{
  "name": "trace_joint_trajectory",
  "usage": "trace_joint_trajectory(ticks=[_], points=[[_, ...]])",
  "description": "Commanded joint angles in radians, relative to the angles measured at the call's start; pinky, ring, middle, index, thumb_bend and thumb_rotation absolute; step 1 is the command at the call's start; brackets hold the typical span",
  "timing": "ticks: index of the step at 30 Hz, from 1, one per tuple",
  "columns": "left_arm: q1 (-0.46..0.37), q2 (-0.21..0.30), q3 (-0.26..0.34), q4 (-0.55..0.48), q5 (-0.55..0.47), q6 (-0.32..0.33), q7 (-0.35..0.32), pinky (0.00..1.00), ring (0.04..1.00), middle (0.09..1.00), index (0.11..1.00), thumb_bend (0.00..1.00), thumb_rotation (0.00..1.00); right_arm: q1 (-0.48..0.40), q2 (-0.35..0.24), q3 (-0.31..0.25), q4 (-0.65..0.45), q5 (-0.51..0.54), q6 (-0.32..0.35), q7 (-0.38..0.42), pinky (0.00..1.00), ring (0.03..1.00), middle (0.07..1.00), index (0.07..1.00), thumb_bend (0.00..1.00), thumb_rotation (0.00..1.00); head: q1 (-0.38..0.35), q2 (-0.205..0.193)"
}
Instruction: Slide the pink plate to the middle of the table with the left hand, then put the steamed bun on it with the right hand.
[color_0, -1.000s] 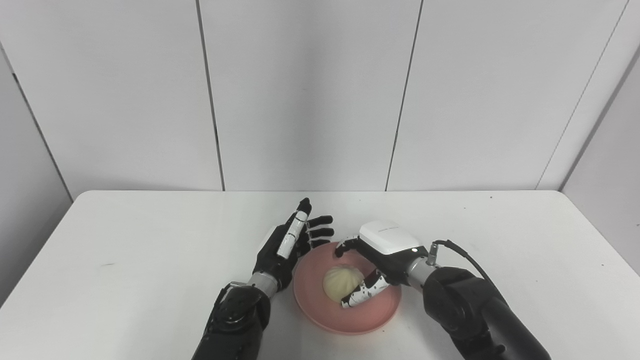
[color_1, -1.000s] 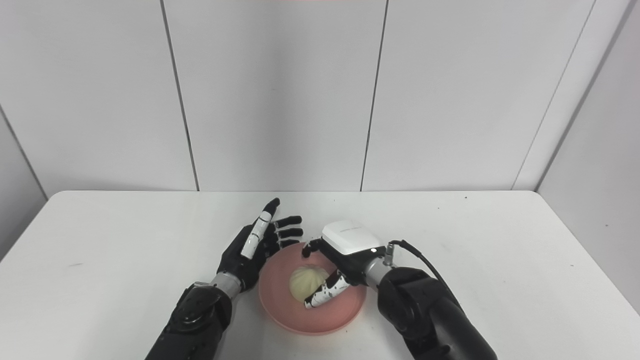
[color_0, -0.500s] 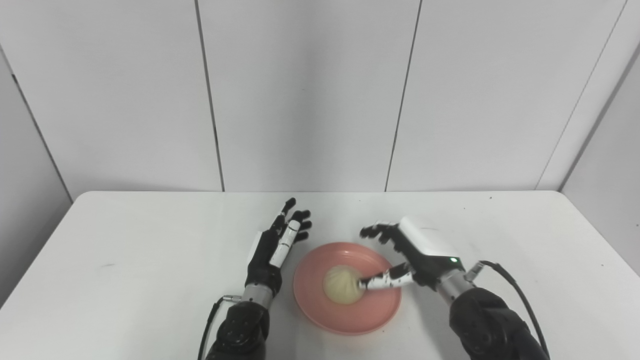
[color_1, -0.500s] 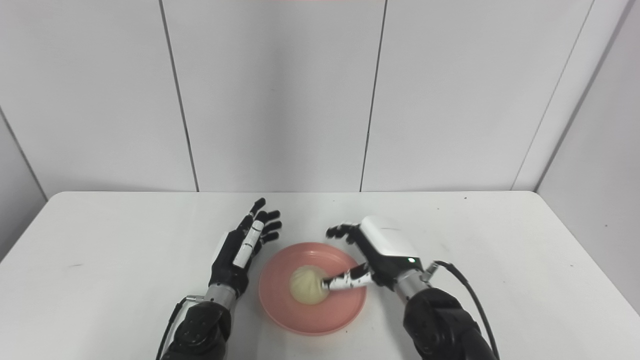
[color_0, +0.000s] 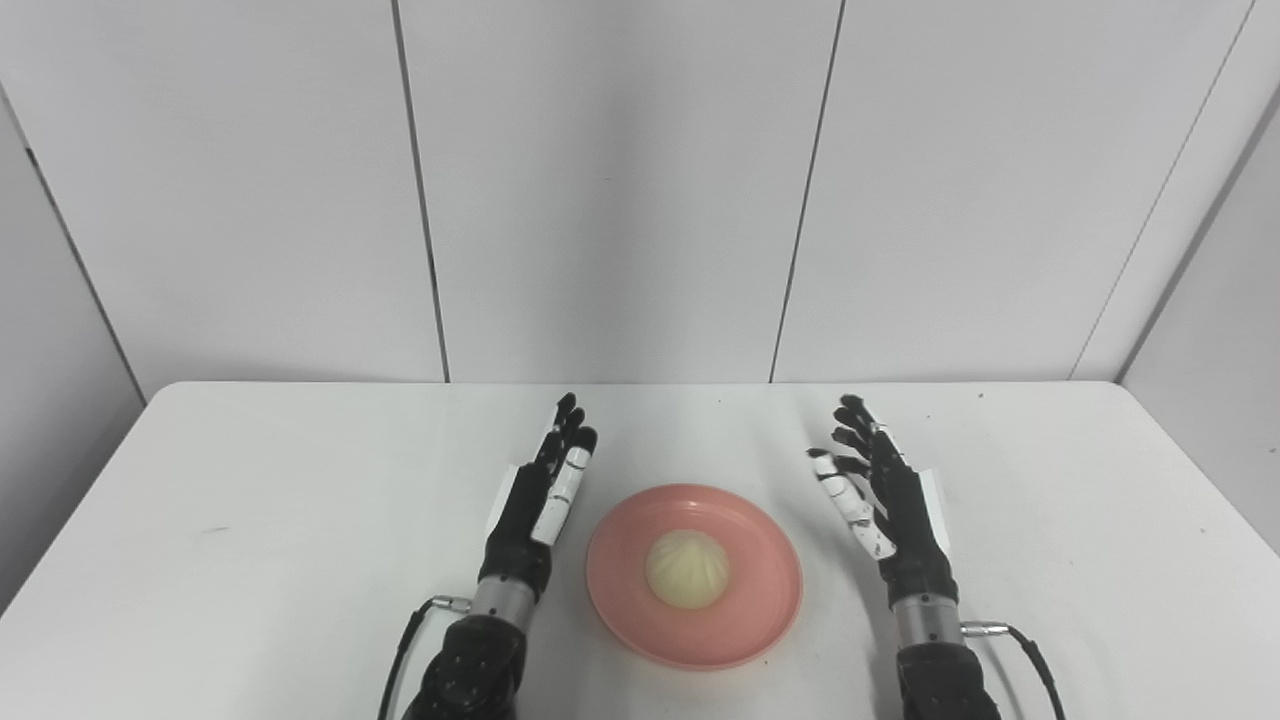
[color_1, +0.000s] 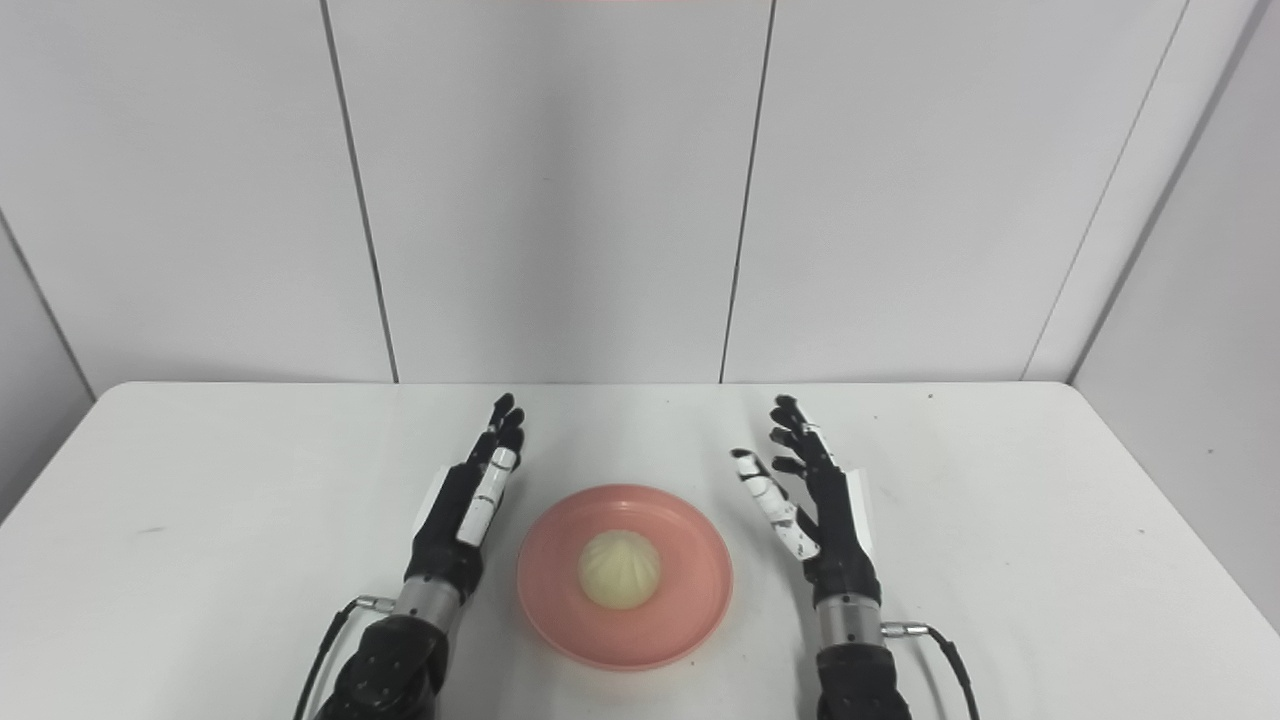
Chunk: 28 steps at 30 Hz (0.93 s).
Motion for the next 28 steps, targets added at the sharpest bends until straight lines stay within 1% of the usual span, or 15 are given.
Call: trace_joint_trajectory(ticks=[1,2,5,8,12,14,16,18,19,20,21,23,25,28], points=[[0.013,0.020,0.000,-0.008,0.006,0.006,-0.012,1.00,1.000,1.000,1.000,0.65,0.92,0.002,0.019,0.007,0.012,0.032,-0.014,0.011,0.80,0.871,0.903,0.917,0.70,0.95,-0.004,0.001],[0.018,0.022,0.001,-0.020,0.004,0.016,-0.013,1.00,1.000,1.000,1.000,0.65,0.92,0.005,0.022,0.010,0.013,0.048,-0.004,0.021,0.80,0.875,0.906,0.923,0.70,0.96,-0.013,0.004],[0.026,0.025,0.007,-0.043,-0.001,0.037,-0.010,1.00,1.000,1.000,1.000,0.66,0.92,0.010,0.027,0.014,0.019,0.083,0.017,0.040,0.81,0.845,0.914,0.985,0.66,0.94,-0.023,0.008],[0.030,0.025,0.014,-0.058,-0.005,0.046,-0.008,1.00,1.000,1.000,1.000,0.65,0.91,0.012,0.032,0.011,0.008,0.112,0.060,0.052,0.80,0.841,0.914,0.997,0.66,0.92,-0.035,0.009],[0.034,0.024,0.016,-0.075,-0.001,0.057,-0.004,1.00,1.000,1.000,1.000,0.65,0.92,0.010,0.033,0.004,-0.016,0.162,0.106,0.079,0.82,0.855,0.900,0.972,0.64,0.92,-0.022,0.011],[0.036,0.019,0.018,-0.078,-0.001,0.061,0.000,1.00,1.000,1.000,1.000,0.65,0.92,0.008,0.024,0.005,-0.020,0.185,0.113,0.101,0.83,0.867,0.903,0.940,0.68,0.94,-0.012,0.011],[0.036,0.014,0.018,-0.080,-0.003,0.064,0.000,1.00,1.000,1.000,1.000,0.65,0.91,0.008,0.017,0.004,-0.021,0.200,0.120,0.114,0.81,0.865,0.903,0.913,0.74,0.95,-0.001,0.010],[0.034,0.010,0.018,-0.075,0.000,0.062,0.003,1.00,1.000,1.000,1.000,0.65,0.91,0.008,0.013,0.002,-0.023,0.209,0.131,0.123,0.81,0.863,0.901,0.894,0.77,0.94,0.009,0.009],[0.032,0.007,0.017,-0.072,0.002,0.061,0.006,1.00,1.000,1.000,1.000,0.64,0.91,0.009,0.012,0.000,-0.026,0.215,0.141,0.127,0.81,0.862,0.899,0.884,0.80,0.94,0.020,0.007],[0.031,0.005,0.017,-0.070,0.004,0.060,0.009,1.00,1.000,1.000,1.000,0.64,0.91,0.009,0.011,-0.001,-0.028,0.220,0.148,0.129,0.81,0.862,0.899,0.882,0.82,0.93,0.020,0.007],[0.028,0.000,0.019,-0.063,0.003,0.055,0.015,1.00,1.000,1.000,1.000,0.63,0.91,0.012,0.011,-0.005,-0.034,0.242,0.164,0.139,0.81,0.862,0.899,0.880,0.82,0.93,0.035,0.005],[0.024,-0.007,0.021,-0.051,0.004,0.048,0.024,1.00,1.000,1.000,1.000,0.63,0.90,0.016,0.018,-0.019,-0.047,0.286,0.194,0.150,0.83,0.862,0.897,0.867,0.83,0.91,0.047,0.004],[0.021,-0.012,0.019,-0.040,0.007,0.041,0.031,1.00,0.996,1.000,1.000,0.64,0.91,0.018,0.029,-0.040,-0.059,0.331,0.226,0.151,0.82,0.837,0.876,0.847,0.84,0.90,0.059,0.002],[0.017,-0.016,0.016,-0.029,0.012,0.033,0.036,0.99,0.995,0.998,1.000,0.65,0.90,0.019,0.041,-0.063,-0.072,0.373,0.264,0.147,0.80,0.825,0.859,0.838,0.80,0.89,0.066,0.002]])
